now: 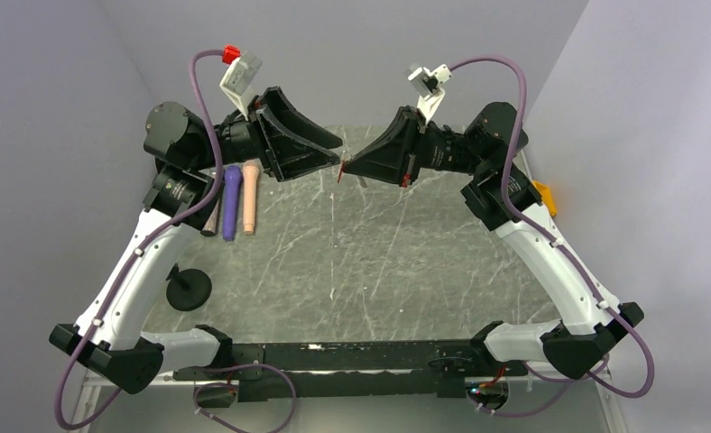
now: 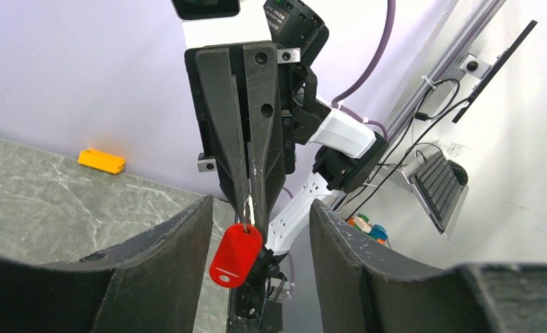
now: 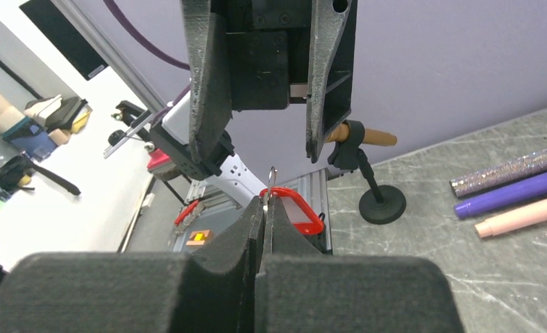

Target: Remove the keys from the keyring

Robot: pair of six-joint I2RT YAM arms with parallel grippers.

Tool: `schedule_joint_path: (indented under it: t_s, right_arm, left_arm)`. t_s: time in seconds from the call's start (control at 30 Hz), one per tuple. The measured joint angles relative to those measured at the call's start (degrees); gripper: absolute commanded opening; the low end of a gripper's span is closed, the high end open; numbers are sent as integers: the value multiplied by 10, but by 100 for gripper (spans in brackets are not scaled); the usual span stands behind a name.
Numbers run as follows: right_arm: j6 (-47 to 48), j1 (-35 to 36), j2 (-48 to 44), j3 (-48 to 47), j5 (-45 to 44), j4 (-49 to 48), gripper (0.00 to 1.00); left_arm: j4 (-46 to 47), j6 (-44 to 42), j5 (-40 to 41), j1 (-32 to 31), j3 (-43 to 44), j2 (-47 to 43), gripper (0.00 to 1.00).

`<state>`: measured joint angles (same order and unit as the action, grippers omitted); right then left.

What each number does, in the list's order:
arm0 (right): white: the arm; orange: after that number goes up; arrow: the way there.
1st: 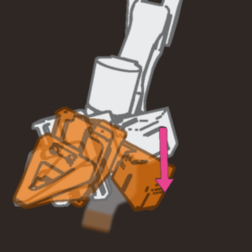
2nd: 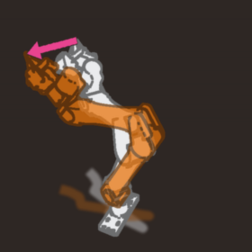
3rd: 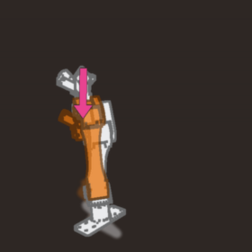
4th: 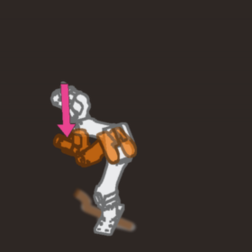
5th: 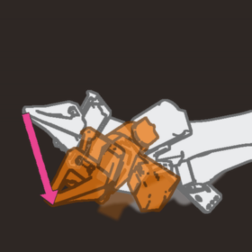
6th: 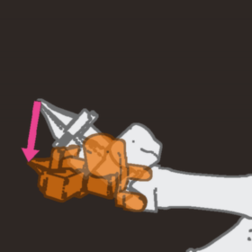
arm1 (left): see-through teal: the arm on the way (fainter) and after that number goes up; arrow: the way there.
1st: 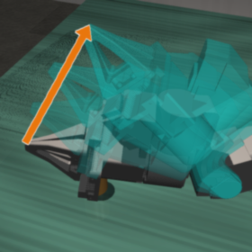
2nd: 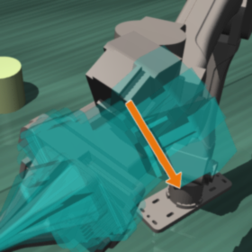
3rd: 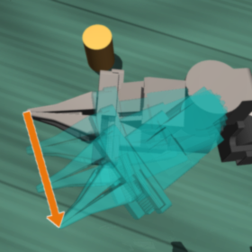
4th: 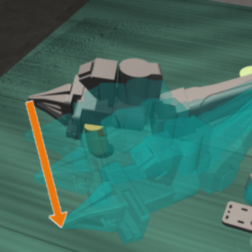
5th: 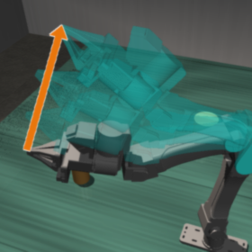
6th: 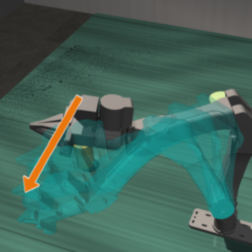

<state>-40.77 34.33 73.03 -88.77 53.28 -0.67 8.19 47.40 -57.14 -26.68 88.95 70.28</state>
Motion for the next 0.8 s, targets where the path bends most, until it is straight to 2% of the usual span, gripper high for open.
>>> schedule_joint_path:
  t_s: [0.27, 0.8]
  right_arm:
    - [-15, 0, 1, -9, 0, -30, 0]
    - [-23, 0, 9, -13, 2, -42, 0]
  left_arm:
    - [32, 18, 0, 1, 0, 0, 42]
    - [17, 3, 0, 0, 1, 0, 30]
